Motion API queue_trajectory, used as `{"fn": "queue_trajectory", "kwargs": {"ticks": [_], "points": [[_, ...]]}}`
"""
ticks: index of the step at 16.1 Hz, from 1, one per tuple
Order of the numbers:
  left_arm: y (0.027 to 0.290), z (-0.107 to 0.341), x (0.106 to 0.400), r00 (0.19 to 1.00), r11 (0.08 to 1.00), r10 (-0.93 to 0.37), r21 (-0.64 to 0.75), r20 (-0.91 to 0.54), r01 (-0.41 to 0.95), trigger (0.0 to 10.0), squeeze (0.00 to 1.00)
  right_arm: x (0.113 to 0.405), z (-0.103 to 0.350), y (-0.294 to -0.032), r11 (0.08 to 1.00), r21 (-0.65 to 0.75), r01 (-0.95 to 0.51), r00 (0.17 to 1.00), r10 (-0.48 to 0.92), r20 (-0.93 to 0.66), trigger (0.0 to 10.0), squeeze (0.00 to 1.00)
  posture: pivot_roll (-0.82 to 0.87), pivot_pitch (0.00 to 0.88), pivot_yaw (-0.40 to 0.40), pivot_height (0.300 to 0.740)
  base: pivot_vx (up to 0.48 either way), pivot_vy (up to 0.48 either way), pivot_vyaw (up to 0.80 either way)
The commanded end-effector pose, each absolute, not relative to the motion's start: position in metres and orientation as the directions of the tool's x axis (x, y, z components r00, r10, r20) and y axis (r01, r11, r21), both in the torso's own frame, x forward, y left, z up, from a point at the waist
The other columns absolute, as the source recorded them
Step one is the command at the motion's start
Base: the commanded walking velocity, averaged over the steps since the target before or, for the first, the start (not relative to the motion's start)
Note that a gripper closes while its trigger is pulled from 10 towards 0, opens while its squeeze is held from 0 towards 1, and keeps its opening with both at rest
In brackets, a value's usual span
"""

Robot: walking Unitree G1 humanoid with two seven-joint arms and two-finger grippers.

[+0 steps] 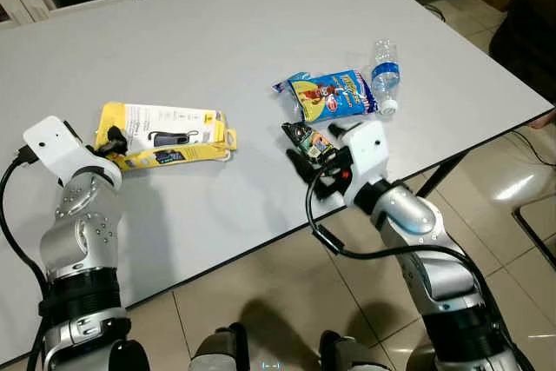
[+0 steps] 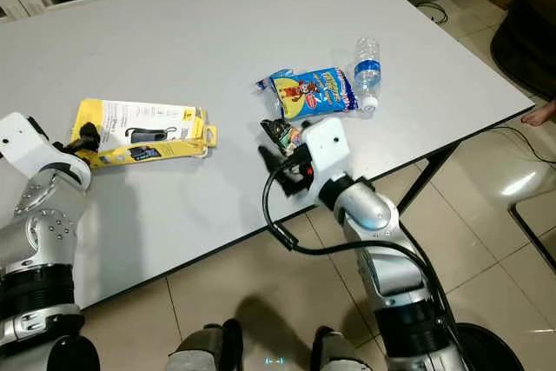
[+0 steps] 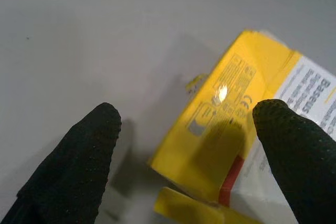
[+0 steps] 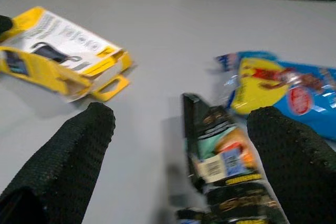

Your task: Picking trash to rubbish bin

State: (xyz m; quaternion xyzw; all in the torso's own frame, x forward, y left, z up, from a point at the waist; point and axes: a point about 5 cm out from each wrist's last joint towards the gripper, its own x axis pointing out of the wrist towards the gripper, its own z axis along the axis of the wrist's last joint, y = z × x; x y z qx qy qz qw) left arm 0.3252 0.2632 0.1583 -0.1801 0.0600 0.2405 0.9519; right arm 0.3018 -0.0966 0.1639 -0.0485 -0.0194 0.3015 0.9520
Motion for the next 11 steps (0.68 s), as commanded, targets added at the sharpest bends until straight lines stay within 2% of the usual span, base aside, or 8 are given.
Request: {"fn": "queue_trajectory", "kwargs": {"ticks": [1, 5, 9, 10, 11], "points": [[0.263, 0.156, 0.326, 0.881, 0.833, 0.419, -0.294, -0.220, -0.469, 10.0, 0.00, 0.298, 0.165, -0.094, 0.794, -0.088, -0.602, 0.797, 0.604, 0.007, 10.0, 0.00, -0.08, 0.184, 0.047, 0.740, 0.000, 0.000, 0.00], [0.259, 0.147, 0.329, 0.893, 0.854, 0.370, -0.284, -0.256, -0.435, 10.0, 0.00, 0.291, 0.163, -0.090, 0.751, -0.071, -0.657, 0.753, 0.657, -0.018, 10.0, 0.00, -0.09, 0.186, 0.045, 0.740, 0.000, 0.000, 0.00], [0.257, 0.136, 0.327, 0.900, 0.873, 0.319, -0.277, -0.297, -0.401, 10.0, 0.00, 0.288, 0.161, -0.091, 0.746, -0.070, -0.662, 0.749, 0.662, -0.031, 10.0, 0.00, -0.09, 0.189, 0.044, 0.740, 0.000, 0.000, 0.00], [0.257, 0.134, 0.326, 0.906, 0.883, 0.302, -0.271, -0.296, -0.383, 3.8, 0.00, 0.288, 0.161, -0.091, 0.745, -0.069, -0.663, 0.748, 0.663, -0.034, 10.0, 0.00, -0.09, 0.189, 0.044, 0.740, 0.000, 0.000, 0.00], [0.256, 0.133, 0.326, 0.908, 0.884, 0.294, -0.276, -0.298, -0.377, 0.0, 0.00, 0.288, 0.161, -0.091, 0.745, -0.069, -0.663, 0.748, 0.663, -0.035, 10.0, 0.00, -0.09, 0.190, 0.042, 0.740, 0.000, 0.000, 0.00]]}}
